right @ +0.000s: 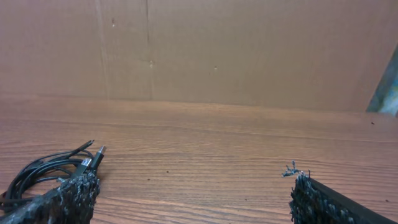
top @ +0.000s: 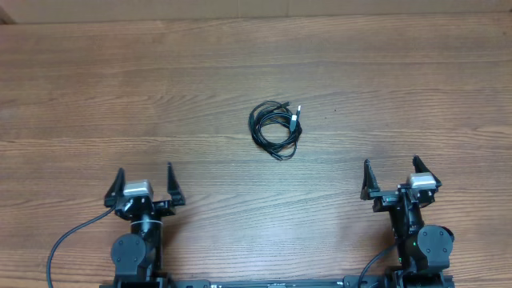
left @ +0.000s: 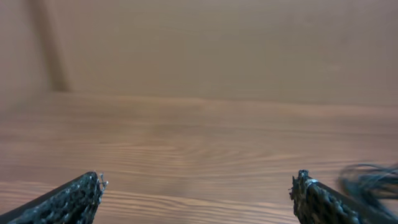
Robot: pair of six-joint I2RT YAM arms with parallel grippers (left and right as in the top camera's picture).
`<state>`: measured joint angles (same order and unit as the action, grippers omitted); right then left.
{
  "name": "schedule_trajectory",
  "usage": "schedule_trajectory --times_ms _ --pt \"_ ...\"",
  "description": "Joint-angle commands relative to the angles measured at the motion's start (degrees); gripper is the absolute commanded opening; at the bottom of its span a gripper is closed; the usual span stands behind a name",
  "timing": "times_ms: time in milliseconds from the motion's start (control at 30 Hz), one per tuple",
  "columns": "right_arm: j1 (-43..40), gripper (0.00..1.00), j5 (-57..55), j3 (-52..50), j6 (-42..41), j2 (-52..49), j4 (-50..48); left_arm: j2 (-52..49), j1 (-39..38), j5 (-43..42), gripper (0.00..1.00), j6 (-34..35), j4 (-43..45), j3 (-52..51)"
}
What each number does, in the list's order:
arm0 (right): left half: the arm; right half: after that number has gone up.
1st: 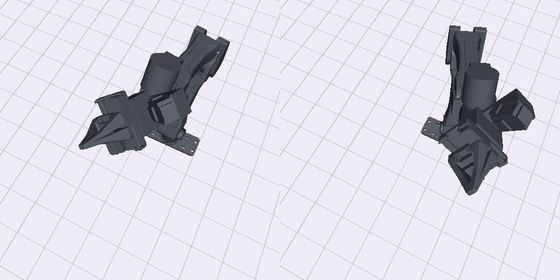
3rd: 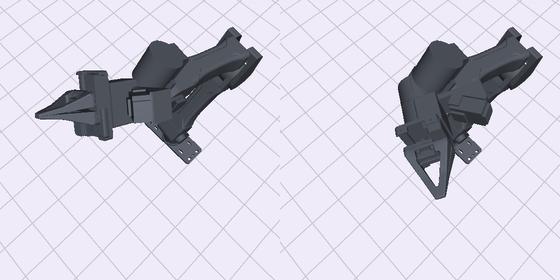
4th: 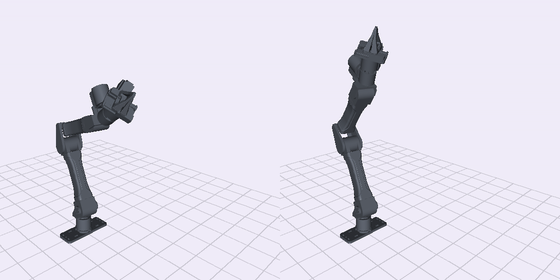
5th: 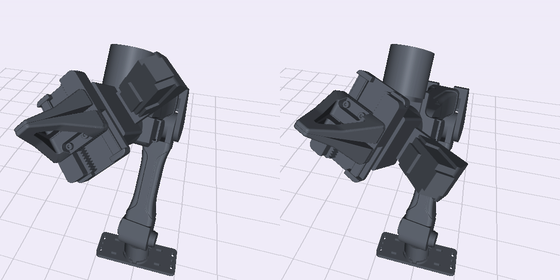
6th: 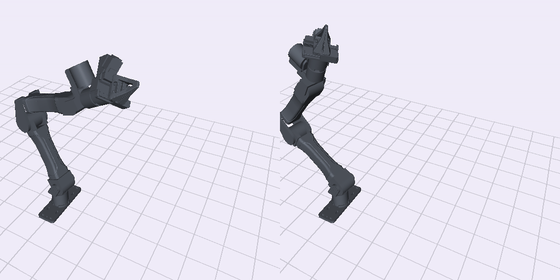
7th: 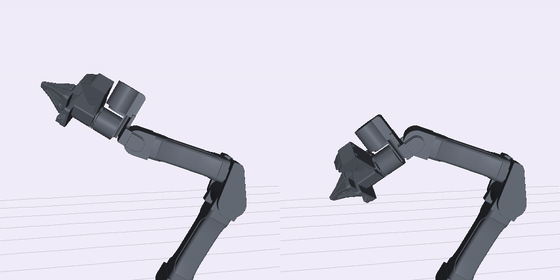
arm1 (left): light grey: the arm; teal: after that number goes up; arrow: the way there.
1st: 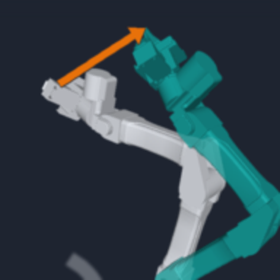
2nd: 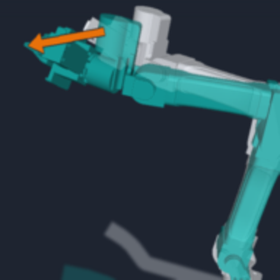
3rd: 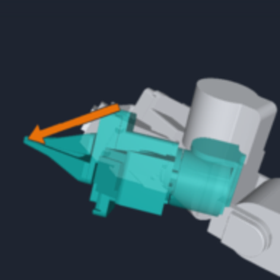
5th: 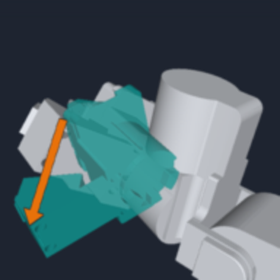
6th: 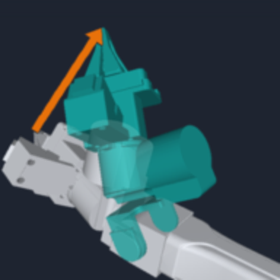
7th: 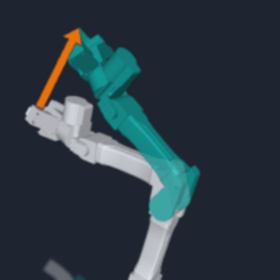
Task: Untangle cables
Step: 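Move the left gripper forward over the black cable coil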
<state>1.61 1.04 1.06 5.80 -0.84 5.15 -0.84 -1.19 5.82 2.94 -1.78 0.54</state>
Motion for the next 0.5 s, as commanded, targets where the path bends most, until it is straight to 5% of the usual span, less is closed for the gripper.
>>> schedule_trajectory --times_ms 0,133,233,467 --pt "0.3 1.00 -0.5 -0.6 0.1 0.7 -0.3 0.6 -0.3 -15.6 1.00 11.9 -0.7 -0.3" --pt "0.3 1.00 -0.5 -0.6 0.1 0.7 -0.3 0.6 -0.3 -41.4 1.00 41.9 4.5 -0.3" --pt "0.3 1.00 -0.5 -0.6 0.1 0.7 -0.3 0.6 -0.3 -42.4 1.00 52.8 5.6 -0.3" --pt "0.3 1.00 -0.5 -0.6 0.1 0.7 -0.3 0.6 -0.3 -47.3 1.00 42.0 26.9 0.6"
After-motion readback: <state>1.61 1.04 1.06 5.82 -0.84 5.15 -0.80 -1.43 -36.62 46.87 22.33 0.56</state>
